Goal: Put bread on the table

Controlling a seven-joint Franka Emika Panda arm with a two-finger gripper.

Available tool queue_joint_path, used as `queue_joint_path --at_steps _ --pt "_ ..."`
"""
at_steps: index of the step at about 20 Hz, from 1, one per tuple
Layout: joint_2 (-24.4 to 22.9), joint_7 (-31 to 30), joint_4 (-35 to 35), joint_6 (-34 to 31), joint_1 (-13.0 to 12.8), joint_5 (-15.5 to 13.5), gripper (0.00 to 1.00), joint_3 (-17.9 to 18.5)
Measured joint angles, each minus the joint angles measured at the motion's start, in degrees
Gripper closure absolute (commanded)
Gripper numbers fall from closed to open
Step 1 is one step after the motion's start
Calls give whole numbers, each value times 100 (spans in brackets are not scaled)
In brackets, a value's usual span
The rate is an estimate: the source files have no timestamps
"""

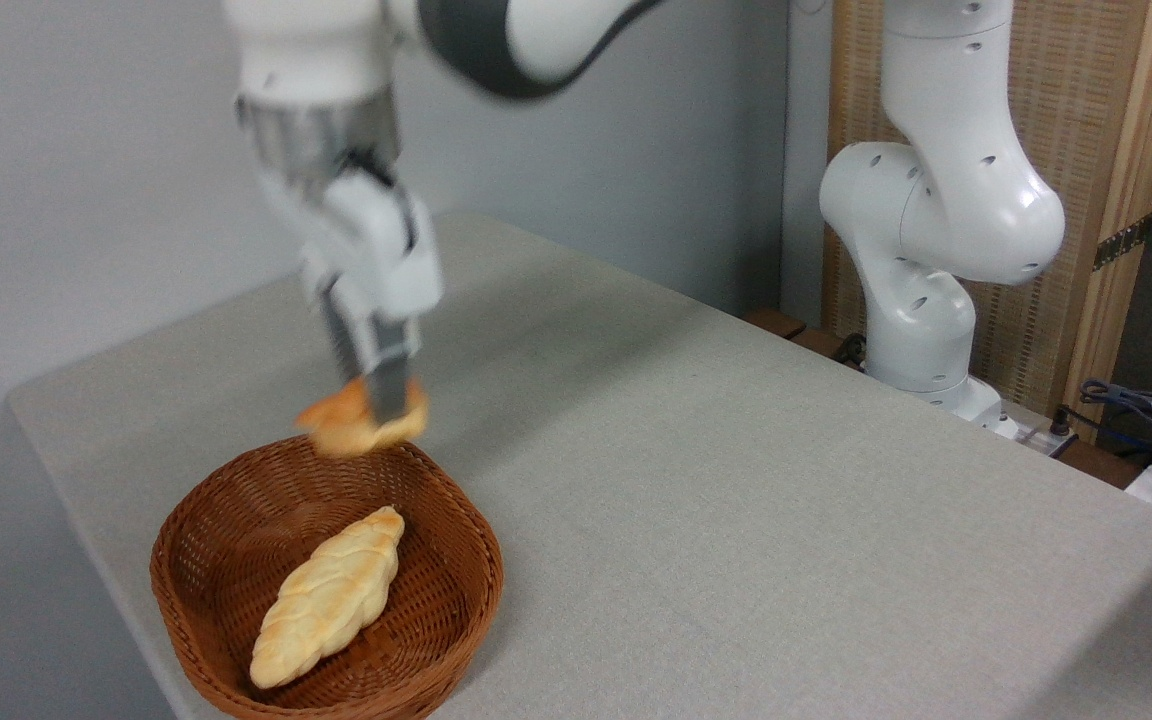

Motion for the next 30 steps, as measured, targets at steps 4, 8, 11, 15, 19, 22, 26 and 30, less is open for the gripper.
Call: queue_joint_path --at_steps 4,8,11,15,19,22,26,30 --pt "-707 169 -638 -658 -135 -23 13 -6" --pt "-883 310 -1391 -239 -346 -23 0 -20" --pt "-834 330 -1790 267 -466 -24 0 -90" --pt "-804 333 -2023 316 -531 -24 0 -117" --pt "-756 333 -2071 316 -549 -25 0 -172" --pt "-759 334 -2057 322 -550 -25 0 -172" --pt "-792 334 -1680 303 -491 -24 0 -154" --pt "-832 334 -938 63 -146 -24 0 -139"
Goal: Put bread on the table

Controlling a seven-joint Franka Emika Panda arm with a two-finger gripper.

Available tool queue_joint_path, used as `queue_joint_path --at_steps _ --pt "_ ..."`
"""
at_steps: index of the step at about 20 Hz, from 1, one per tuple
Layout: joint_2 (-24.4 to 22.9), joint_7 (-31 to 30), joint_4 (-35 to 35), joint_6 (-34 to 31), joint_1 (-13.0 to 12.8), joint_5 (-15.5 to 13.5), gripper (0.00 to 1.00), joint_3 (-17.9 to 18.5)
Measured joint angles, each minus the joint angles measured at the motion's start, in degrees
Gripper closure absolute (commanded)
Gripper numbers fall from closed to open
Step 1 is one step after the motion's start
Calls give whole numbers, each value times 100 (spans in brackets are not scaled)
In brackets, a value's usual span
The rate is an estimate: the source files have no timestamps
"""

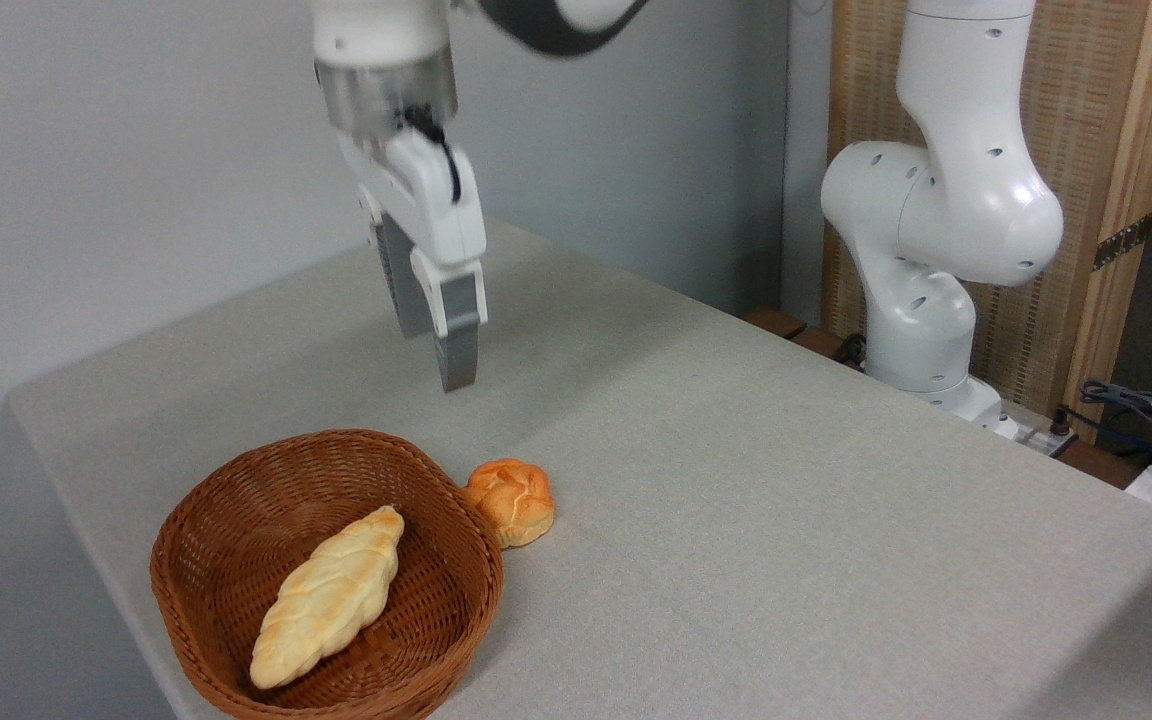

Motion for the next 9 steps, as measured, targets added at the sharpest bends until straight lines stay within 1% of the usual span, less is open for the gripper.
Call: queue_joint_path --at_steps 2,5,7,9 --pt "6 -41 279 -131 158 11 0 5" --pt "188 -203 841 -532 348 171 0 16" --pt "385 -256 1203 -794 392 217 0 58" --pt "523 -313 1361 -870 399 226 0 78"
